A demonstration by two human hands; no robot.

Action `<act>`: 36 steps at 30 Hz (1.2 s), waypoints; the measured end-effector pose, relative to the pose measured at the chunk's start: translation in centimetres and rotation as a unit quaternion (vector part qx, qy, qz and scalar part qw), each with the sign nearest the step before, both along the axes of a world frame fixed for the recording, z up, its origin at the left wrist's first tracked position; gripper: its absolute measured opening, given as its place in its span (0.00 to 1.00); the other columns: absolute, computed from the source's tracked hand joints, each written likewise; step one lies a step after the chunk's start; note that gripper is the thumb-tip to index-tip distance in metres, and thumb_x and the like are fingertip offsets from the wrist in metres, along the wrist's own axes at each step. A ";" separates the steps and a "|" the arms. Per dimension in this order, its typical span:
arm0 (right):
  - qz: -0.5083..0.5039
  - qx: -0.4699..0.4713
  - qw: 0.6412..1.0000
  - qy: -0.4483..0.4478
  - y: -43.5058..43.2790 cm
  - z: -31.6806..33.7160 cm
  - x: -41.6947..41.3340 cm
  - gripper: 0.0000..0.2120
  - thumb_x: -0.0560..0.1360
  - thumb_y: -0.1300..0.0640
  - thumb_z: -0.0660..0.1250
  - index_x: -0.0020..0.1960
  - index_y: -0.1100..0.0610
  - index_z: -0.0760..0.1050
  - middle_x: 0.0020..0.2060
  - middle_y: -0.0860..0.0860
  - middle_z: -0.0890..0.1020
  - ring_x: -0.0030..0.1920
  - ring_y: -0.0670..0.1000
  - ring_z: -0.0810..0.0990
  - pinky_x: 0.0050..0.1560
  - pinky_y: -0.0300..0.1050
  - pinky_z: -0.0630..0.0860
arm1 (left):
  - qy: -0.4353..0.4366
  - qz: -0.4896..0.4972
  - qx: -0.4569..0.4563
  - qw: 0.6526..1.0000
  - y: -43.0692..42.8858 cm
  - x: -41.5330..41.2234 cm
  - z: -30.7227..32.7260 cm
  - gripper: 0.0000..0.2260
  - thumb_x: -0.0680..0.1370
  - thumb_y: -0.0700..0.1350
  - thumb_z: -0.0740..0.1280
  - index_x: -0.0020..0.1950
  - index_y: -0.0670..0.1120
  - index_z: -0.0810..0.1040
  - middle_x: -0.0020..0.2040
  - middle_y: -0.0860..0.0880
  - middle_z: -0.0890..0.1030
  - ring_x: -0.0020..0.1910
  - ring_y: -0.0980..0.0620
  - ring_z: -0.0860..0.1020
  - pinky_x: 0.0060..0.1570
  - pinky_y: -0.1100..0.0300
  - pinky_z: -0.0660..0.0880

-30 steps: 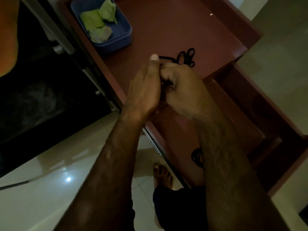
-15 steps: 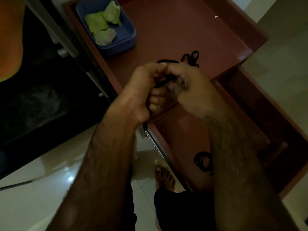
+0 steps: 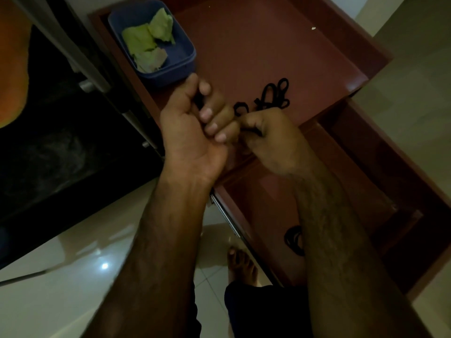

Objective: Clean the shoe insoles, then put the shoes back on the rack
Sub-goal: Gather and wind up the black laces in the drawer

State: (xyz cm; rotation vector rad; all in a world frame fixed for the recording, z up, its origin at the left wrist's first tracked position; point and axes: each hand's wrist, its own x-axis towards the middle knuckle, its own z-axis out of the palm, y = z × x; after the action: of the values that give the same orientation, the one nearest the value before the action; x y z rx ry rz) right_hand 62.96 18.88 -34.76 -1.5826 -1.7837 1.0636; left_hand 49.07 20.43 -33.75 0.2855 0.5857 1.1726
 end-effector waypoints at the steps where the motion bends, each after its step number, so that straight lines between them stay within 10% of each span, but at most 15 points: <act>1: 0.017 -0.007 1.000 -0.006 -0.2 0.2 0.0 0.07 0.76 0.57 0.69 0.48 0.49 0.86 0.38 0.47 0.86 0.40 0.46 0.84 0.46 0.54 0.82 | 0.031 0.044 0.011 0.998 0.1 0.2 -0.1 0.15 0.86 0.48 0.55 0.42 0.46 0.71 0.29 0.51 0.62 0.26 0.55 0.59 0.26 0.62 0.60; 4: 0.050 -0.038 0.998 -0.006 -0.2 -0.6 0.4 0.07 0.78 0.61 0.72 0.51 0.52 0.87 0.36 0.45 0.86 0.37 0.42 0.83 0.45 0.50 0.82 | 0.292 0.140 0.103 0.940 0.4 0.8 -0.6 0.14 0.87 0.47 0.55 0.45 0.45 0.73 0.33 0.52 0.68 0.30 0.56 0.65 0.32 0.60 0.65; 8: 0.041 -0.010 0.999 -0.002 -0.3 0.0 0.6 0.13 0.75 0.62 0.66 0.49 0.47 0.86 0.41 0.45 0.87 0.43 0.43 0.85 0.49 0.52 0.83 | 0.663 0.095 0.258 0.697 0.2 1.3 -1.8 0.14 0.87 0.48 0.56 0.44 0.46 0.70 0.36 0.54 0.71 0.35 0.56 0.71 0.37 0.57 0.67; 10: 0.031 0.039 0.998 -0.033 -0.2 0.4 0.7 0.12 0.72 0.61 0.62 0.43 0.51 0.83 0.37 0.46 0.83 0.41 0.46 0.83 0.45 0.57 0.81 | 0.764 0.034 0.248 0.595 -0.2 1.4 -2.0 0.16 0.87 0.51 0.55 0.41 0.48 0.66 0.35 0.53 0.70 0.35 0.51 0.70 0.39 0.54 0.62; 12: 0.033 0.075 0.995 -0.062 -0.3 0.4 0.8 0.10 0.71 0.61 0.61 0.41 0.55 0.81 0.35 0.44 0.78 0.39 0.47 0.79 0.42 0.59 0.78 | 0.789 0.017 0.214 0.575 -0.4 1.5 -1.7 0.19 0.87 0.54 0.53 0.39 0.49 0.67 0.33 0.54 0.70 0.32 0.53 0.68 0.40 0.56 0.59; 17: 0.031 0.117 0.990 -0.073 -0.3 1.0 0.1 0.15 0.72 0.61 0.61 0.36 0.41 0.73 0.39 0.45 0.75 0.41 0.49 0.78 0.44 0.55 0.77 | 0.783 -0.043 0.129 0.606 -0.1 1.1 -0.4 0.26 0.86 0.60 0.50 0.33 0.50 0.71 0.32 0.55 0.70 0.33 0.53 0.67 0.42 0.57 0.61; 26: -0.051 0.161 0.985 -0.022 0.5 0.5 0.9 0.08 0.77 0.58 0.67 0.46 0.52 0.85 0.37 0.41 0.81 0.41 0.45 0.82 0.47 0.53 0.80 | 0.686 -0.145 0.125 0.702 0.6 0.1 0.6 0.31 0.84 0.66 0.51 0.34 0.49 0.80 0.31 0.53 0.79 0.31 0.56 0.76 0.35 0.57 0.66; 29: -0.051 0.166 0.985 -0.002 1.2 -0.2 1.6 0.09 0.80 0.64 0.65 0.49 0.60 0.85 0.37 0.40 0.79 0.40 0.43 0.79 0.48 0.55 0.81 | 0.552 -0.298 0.090 0.774 0.5 -0.6 1.4 0.33 0.84 0.64 0.52 0.26 0.48 0.73 0.21 0.52 0.67 0.20 0.54 0.64 0.28 0.59 0.61; 32: -0.069 0.136 0.987 0.048 1.3 -0.4 1.4 0.10 0.82 0.61 0.64 0.48 0.58 0.84 0.36 0.46 0.82 0.38 0.42 0.79 0.43 0.49 0.80 | 0.229 -0.386 0.090 0.889 0.4 -1.7 1.1 0.26 0.85 0.59 0.53 0.34 0.43 0.69 0.22 0.51 0.61 0.19 0.54 0.54 0.24 0.63 0.51; 36: -0.048 0.096 0.993 0.043 1.2 -0.8 0.7 0.11 0.79 0.56 0.65 0.40 0.57 0.80 0.31 0.53 0.79 0.32 0.42 0.74 0.33 0.48 0.71 | -0.068 -0.160 0.094 0.980 0.8 -1.1 0.2 0.18 0.84 0.52 0.55 0.40 0.42 0.72 0.24 0.51 0.61 0.22 0.54 0.56 0.26 0.59 0.53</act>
State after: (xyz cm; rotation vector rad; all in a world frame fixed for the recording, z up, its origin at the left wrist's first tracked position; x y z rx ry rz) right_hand 63.61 20.11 -35.61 -1.4676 -1.6818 0.8732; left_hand 47.95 21.26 -33.51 0.4405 0.2957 0.9277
